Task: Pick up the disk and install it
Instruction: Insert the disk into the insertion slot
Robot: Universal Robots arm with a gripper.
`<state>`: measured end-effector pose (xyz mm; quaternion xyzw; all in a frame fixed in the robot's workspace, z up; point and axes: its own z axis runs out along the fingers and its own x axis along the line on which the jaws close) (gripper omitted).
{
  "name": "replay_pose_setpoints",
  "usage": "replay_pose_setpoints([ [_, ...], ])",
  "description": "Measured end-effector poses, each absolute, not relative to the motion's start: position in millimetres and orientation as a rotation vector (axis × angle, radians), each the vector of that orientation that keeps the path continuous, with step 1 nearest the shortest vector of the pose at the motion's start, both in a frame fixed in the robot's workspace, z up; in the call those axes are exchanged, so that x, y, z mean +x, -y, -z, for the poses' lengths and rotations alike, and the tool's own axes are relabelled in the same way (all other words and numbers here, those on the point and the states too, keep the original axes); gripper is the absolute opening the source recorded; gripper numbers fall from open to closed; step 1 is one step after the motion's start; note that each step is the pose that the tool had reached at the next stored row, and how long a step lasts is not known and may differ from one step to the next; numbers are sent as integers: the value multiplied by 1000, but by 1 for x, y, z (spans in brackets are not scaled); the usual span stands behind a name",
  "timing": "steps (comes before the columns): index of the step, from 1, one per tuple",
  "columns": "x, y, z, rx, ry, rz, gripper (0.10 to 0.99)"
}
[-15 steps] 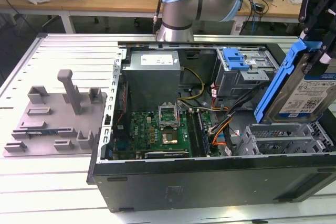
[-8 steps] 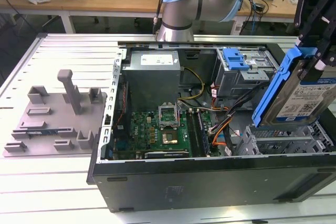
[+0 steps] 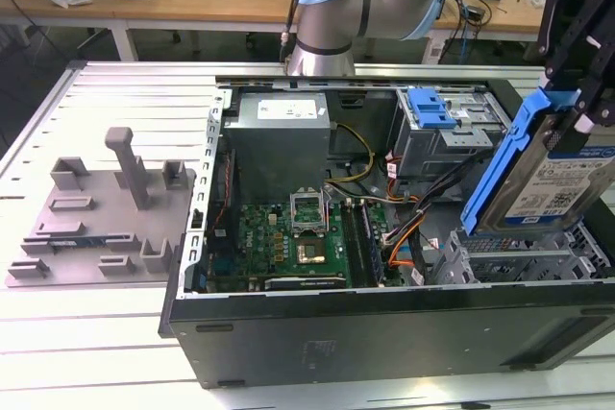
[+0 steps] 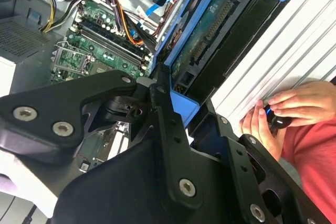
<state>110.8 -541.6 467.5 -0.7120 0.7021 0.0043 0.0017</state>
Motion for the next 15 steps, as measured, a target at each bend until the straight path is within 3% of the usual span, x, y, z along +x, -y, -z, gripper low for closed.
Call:
replay_pose_setpoints([
  [15,112,544,-461,-2219,-2217,-15,365],
])
